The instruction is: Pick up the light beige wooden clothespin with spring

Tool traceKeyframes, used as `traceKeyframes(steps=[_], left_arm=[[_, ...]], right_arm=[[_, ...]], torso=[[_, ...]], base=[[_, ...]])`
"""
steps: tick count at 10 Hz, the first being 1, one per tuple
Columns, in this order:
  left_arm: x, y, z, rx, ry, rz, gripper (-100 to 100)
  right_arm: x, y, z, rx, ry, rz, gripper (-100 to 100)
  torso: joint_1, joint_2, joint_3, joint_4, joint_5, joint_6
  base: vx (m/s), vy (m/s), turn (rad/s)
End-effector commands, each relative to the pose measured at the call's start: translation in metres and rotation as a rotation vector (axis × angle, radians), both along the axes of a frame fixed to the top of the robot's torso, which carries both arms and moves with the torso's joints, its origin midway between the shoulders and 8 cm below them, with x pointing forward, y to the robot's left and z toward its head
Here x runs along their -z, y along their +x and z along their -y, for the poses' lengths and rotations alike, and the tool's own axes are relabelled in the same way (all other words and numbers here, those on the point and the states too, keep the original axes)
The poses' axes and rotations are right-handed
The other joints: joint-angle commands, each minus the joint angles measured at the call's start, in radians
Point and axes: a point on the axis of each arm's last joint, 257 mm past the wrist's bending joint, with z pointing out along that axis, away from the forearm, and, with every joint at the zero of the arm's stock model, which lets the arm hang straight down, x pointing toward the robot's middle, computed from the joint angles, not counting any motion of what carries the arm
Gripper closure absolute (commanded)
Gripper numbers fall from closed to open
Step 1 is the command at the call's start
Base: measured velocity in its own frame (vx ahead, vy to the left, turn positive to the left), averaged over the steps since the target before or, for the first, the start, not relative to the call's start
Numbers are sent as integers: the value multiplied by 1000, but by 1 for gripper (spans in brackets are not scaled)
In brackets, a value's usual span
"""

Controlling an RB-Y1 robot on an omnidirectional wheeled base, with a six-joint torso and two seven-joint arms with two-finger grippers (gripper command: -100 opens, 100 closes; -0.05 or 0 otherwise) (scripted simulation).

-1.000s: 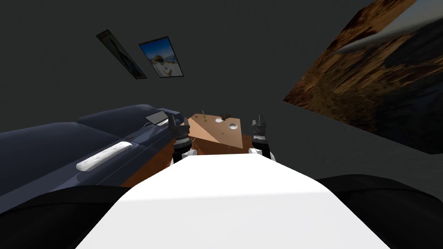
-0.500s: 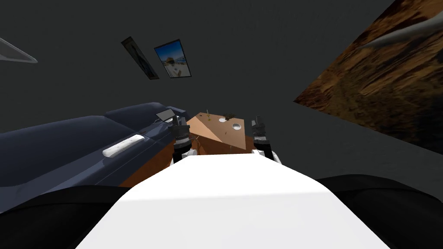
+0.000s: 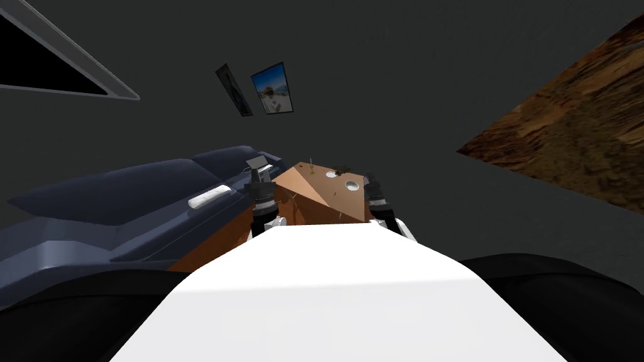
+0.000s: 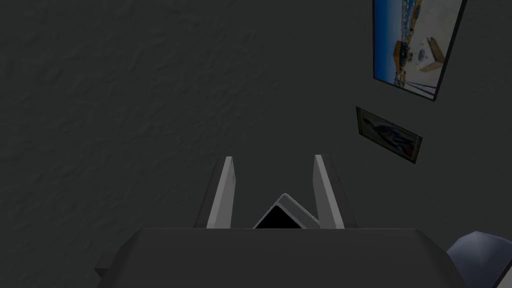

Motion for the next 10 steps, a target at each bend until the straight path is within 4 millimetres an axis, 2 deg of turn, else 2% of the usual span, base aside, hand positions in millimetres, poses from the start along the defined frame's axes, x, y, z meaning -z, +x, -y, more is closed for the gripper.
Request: traceKeyframes(steps=[1,3,5,6,8,9,10], left_arm=[[0,0,0,0,0,0,0],[0,0,0,0,0,0,0],[0,0,0,0,0,0,0],[0,0,0,0,0,0,0],[0,0,0,0,0,0,0],[0,0,0,0,0,0,0],[0,0,0,0,0,0,0]], right_arm=[[6,0,-3,-13,-29,-13,-100],[30,2,-9,-43,-104,-66,-100],[63,3,-12,-77,-189,-137,-100],[64,2,-13,-82,-200,-138,-100],[104,0,-15,-112,-274,-221,-100],[104,0,-15,-117,-285,-223,-100],[127,-4,-16,-137,-327,-270,-100]], torso=[[0,0,0,0,0,0],[-1,0,0,0,0,0],[0,0,0,0,0,0],[1,0,0,0,0,0],[0,-1,0,0,0,0],[-1,-1,-1,0,0,1],[-2,-1,-1,0,0,1]], base=[[-3,38,133],[-7,50,344],[2,61,413],[8,41,219],[17,46,426],[20,28,183],[18,42,393]])
